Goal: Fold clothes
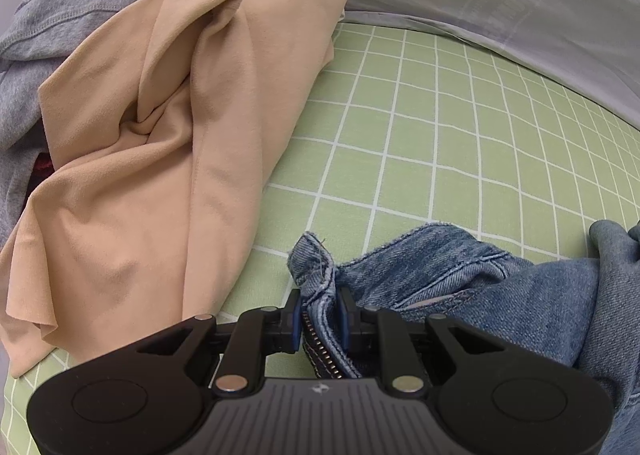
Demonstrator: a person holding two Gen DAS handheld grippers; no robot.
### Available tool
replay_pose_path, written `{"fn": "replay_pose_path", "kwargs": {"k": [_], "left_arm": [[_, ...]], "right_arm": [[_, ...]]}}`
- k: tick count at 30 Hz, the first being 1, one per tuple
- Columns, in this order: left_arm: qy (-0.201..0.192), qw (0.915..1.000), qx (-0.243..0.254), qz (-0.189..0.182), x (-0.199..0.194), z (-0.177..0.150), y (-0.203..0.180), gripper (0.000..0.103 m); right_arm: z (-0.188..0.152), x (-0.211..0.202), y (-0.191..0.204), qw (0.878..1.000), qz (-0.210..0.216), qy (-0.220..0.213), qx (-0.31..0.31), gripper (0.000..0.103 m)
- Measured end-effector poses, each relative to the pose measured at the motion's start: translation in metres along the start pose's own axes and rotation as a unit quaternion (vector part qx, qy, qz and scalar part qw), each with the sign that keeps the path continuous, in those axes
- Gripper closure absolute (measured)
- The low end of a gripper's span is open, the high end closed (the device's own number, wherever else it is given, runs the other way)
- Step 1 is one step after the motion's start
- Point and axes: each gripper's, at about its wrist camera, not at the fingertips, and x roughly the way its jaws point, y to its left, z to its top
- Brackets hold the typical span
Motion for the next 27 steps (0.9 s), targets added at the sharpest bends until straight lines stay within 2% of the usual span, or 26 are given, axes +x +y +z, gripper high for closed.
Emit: {"fn": "replay_pose_path", "kwargs": {"k": [6, 8, 11, 12, 14, 17, 19, 21, 24, 27], "left_arm": [[0.001, 1.0000, 0.000, 0.003, 0.001, 0.001, -0.001, 0.082], [0.001, 1.0000, 0.001, 0.006, 0.002, 0.002, -0.002, 0.082], [0.001, 0.9999, 0.003, 0.011, 0.004, 0.003, -0.004, 0.082], [0.001, 0.9999, 0.003, 0.012, 0.004, 0.003, -0.004, 0.082], [0.001, 0.9999, 0.003, 0.013, 0.004, 0.003, -0.005, 0.082], [0.001, 0.9999, 0.004, 0.014, 0.005, 0.002, -0.005, 0.082], [0.001, 0.9999, 0.006, 0.014, 0.005, 0.002, -0.005, 0.082], [0.002, 0.9999, 0.006, 0.012, 0.005, 0.003, -0.004, 0.082], [0.004, 0.9999, 0.001, 0.010, 0.006, 0.004, -0.003, 0.082], [0.005, 0.9999, 0.001, 0.013, 0.007, 0.005, -0.004, 0.082]], "right_arm": [[0.016, -0.017, 0.002, 0.996, -0.028, -0.086, 0.020, 0.023], [0.022, -0.024, 0.000, 0.992, -0.039, -0.117, 0.032, 0.022], [0.033, -0.027, -0.001, 0.989, -0.045, -0.137, 0.035, 0.022], [0.037, -0.027, -0.002, 0.988, -0.047, -0.143, 0.036, 0.018], [0.043, -0.015, 0.002, 0.991, -0.037, -0.123, 0.024, 0.013], [0.040, 0.016, 0.018, 0.997, -0.021, -0.067, -0.010, 0.013], [0.033, 0.040, 0.027, 1.000, 0.004, -0.026, -0.016, 0.014], [0.026, 0.060, 0.028, 0.999, 0.025, 0.001, 0.020, 0.019], [0.022, 0.081, 0.029, 0.998, 0.018, 0.041, 0.042, 0.019], [0.018, 0.093, 0.042, 0.998, 0.000, 0.062, -0.012, 0.020]]}}
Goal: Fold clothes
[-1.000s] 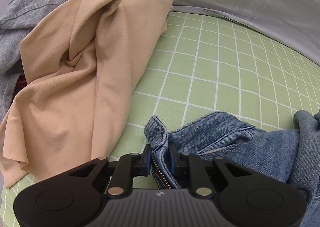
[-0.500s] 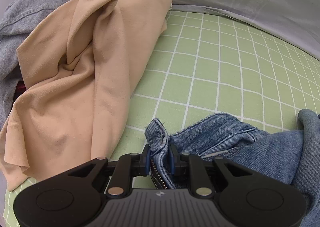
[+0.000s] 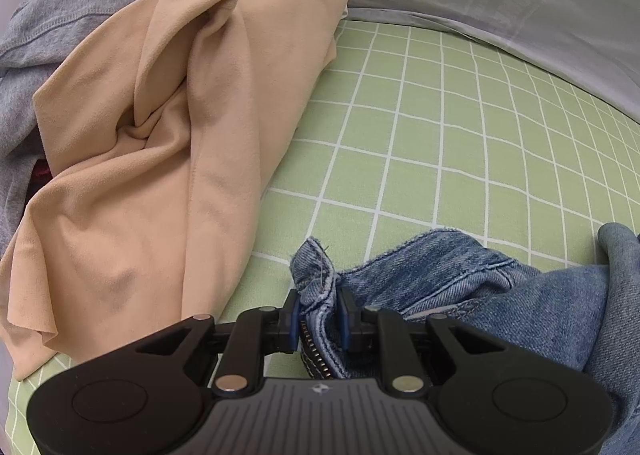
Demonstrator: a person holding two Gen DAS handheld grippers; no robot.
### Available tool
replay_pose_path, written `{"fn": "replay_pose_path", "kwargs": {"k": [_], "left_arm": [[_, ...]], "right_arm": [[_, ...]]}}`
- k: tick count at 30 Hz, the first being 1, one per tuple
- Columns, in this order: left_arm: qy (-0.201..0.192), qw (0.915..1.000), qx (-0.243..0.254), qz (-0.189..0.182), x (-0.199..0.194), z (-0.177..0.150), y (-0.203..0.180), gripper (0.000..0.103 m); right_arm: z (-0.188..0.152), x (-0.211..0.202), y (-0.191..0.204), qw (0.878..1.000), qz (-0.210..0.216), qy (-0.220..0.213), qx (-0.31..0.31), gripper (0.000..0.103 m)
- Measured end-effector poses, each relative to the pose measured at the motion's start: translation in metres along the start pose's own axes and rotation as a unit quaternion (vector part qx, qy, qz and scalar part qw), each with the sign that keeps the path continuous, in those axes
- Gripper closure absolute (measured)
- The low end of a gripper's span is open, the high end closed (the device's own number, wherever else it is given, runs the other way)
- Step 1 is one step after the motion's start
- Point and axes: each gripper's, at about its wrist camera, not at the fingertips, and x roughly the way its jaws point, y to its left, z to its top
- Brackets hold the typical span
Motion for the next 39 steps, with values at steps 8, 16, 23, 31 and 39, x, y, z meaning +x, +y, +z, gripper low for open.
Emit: {"fn": "replay_pose_path", "kwargs": {"k": [8, 16, 23, 31, 39], "left_arm": [[0.001, 1.0000, 0.008, 0.002, 0.002, 0.001, -0.001, 0.081], [0.001, 1.0000, 0.004, 0.004, 0.002, 0.001, -0.002, 0.081], [0.001, 1.0000, 0.005, 0.003, 0.002, 0.001, -0.002, 0.081], [0.014, 0.9996, -0.025, -0.007, 0.004, 0.005, 0.008, 0.072], [0.013, 0.9995, -0.027, -0.006, 0.004, 0.002, 0.006, 0.072]], "right_arm": [[0.009, -0.006, -0.002, 0.996, -0.014, -0.031, -0.080, 0.098], [0.060, -0.114, -0.110, 0.963, -0.086, -0.242, 0.077, 0.100], [-0.013, -0.051, -0.186, 0.972, -0.174, -0.056, 0.149, 0.096], [-0.065, -0.041, -0.166, 0.970, -0.153, 0.026, 0.186, 0.056], [-0.014, -0.034, -0.086, 0.988, 0.004, -0.015, 0.155, 0.040]]}}
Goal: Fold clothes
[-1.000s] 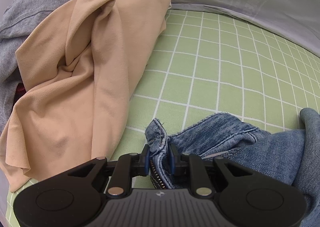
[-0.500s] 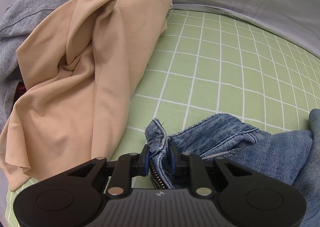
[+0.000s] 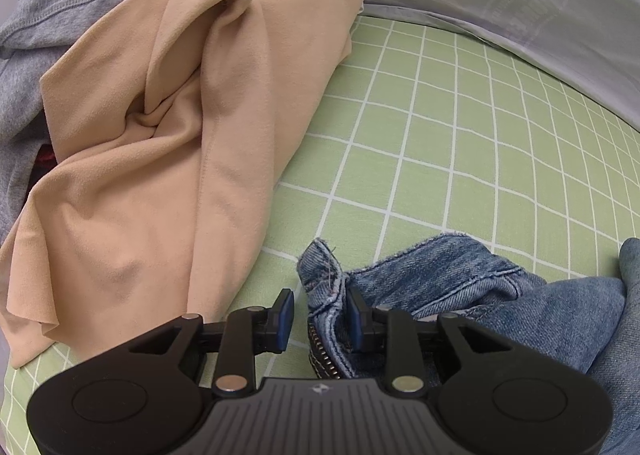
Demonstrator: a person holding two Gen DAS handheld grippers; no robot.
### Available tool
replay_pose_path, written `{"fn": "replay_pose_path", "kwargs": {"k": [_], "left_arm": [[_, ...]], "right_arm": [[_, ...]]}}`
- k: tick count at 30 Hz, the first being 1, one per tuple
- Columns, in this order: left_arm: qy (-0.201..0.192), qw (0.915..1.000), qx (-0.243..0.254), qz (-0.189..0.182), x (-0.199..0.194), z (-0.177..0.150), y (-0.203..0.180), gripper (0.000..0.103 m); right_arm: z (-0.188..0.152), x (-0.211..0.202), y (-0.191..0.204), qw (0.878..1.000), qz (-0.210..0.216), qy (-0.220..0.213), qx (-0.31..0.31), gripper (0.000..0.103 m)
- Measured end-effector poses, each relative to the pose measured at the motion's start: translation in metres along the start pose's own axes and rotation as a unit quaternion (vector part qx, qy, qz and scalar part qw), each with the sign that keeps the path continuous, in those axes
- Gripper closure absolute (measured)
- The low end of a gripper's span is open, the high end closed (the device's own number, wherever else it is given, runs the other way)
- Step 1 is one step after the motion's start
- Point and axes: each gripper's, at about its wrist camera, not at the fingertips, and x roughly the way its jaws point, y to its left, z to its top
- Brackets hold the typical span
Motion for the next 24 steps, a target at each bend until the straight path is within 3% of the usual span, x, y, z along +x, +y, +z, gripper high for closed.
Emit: {"fn": "replay_pose_path", "kwargs": {"k": [3, 11, 19, 22, 24], "left_arm": [[0.001, 1.0000, -0.001, -0.003, 0.001, 0.001, 0.002, 0.072], [0.000, 0.9999, -0.007, -0.009, 0.001, 0.000, 0.006, 0.071], [0.002, 1.0000, -0.007, -0.007, 0.000, 0.001, 0.005, 0.070], [0.001, 1.0000, -0.001, -0.003, 0.000, 0.002, 0.004, 0.070], [0.000, 1.0000, 0.000, 0.000, 0.000, 0.002, 0.003, 0.070]], "right_arm": [[0.012, 0.013, 0.032, 0.999, 0.032, 0.002, -0.008, 0.029], [0.029, 0.059, 0.063, 0.998, -0.048, 0.041, 0.014, 0.027], [0.025, 0.081, 0.043, 0.994, -0.092, 0.056, 0.031, 0.028], [0.028, 0.085, 0.032, 0.993, -0.091, 0.047, 0.054, 0.037], [0.034, 0.087, 0.028, 0.993, -0.089, 0.042, 0.060, 0.064]]}}
